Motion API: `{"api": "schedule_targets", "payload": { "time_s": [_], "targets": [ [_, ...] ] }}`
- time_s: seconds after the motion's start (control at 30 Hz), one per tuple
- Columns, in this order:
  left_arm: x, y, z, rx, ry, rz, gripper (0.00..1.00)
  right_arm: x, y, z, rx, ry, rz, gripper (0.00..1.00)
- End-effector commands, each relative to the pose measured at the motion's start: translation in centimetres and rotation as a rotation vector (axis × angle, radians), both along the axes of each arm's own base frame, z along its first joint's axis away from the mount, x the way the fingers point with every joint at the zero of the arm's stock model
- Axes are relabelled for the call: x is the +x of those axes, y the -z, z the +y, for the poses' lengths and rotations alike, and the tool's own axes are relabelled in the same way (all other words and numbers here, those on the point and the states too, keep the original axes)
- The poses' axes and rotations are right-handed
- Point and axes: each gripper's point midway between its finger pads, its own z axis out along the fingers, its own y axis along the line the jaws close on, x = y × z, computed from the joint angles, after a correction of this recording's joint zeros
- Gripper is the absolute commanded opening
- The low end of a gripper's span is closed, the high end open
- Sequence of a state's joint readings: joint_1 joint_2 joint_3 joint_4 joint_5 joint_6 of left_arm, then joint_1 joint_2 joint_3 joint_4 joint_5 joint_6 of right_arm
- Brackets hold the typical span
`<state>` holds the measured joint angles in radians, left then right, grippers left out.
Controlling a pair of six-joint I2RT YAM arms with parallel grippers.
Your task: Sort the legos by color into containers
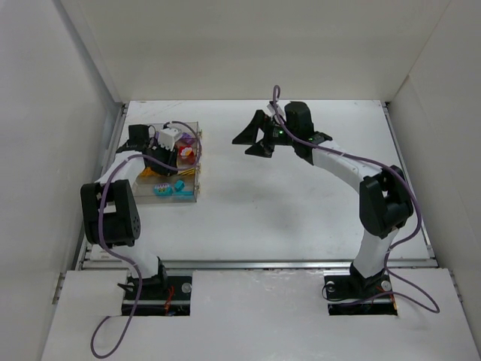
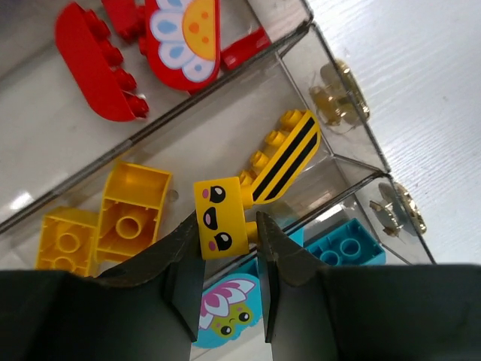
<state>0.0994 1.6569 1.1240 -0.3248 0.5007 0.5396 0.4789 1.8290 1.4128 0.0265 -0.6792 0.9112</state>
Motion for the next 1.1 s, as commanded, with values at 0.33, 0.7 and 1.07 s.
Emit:
{"api": "schedule_targets", "payload": {
  "time_s": [0.33, 0.7, 1.07],
  "targets": [
    [1.6, -2.6, -0.1, -0.006, 0.009, -0.067, 0.5, 0.7, -2.5, 0.1, 0.005, 0.002, -0.081, 1.0],
    [3.3, -11.8, 0.9, -0.003, -0.087, -0.301, 0.5, 2.3, -3.5, -3.2, -0.03, 0.046, -0.13, 1.0],
    [1.4, -26.9, 21.8, 0.44, -1.055, -0.708, 0.84, 4.1, -7.8, -31.5, -1.144, 0.825, -0.23, 1.0]
  ]
}}
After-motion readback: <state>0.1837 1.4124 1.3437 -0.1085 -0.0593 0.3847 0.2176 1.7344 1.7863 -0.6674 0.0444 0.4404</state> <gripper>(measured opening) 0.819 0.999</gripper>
